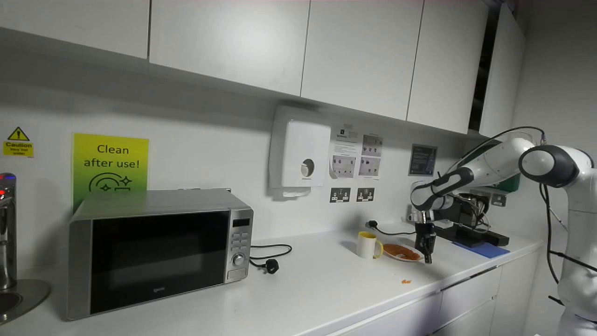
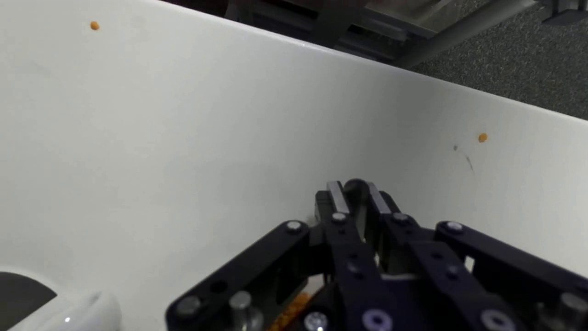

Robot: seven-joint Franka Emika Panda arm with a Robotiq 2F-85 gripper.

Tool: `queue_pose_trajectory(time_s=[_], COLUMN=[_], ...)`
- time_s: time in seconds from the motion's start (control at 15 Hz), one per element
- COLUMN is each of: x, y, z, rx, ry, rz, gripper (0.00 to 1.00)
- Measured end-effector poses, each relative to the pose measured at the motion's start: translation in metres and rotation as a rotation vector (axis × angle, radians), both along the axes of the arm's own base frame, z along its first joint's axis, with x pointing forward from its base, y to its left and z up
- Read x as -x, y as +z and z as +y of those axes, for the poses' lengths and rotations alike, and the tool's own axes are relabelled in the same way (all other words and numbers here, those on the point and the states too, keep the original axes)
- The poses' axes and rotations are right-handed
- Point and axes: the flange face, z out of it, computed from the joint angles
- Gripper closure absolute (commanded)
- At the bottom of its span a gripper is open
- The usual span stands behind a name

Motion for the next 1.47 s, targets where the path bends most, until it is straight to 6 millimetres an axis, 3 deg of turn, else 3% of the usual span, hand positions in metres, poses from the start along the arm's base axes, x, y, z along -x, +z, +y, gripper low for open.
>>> queue_pose_trajectory(time_s=[1.2, 1.27, 1.47], x=[-0.013, -0.015, -0.02], y=[0.014, 0.015, 0.016], z=[-0.005, -0.005, -0.002], rx=[0.015, 0.015, 0.016], ry=[-0.041, -0.039, -0.033], rz=[-0.048, -0.052, -0.057], gripper=[0.97, 0.62, 0.47])
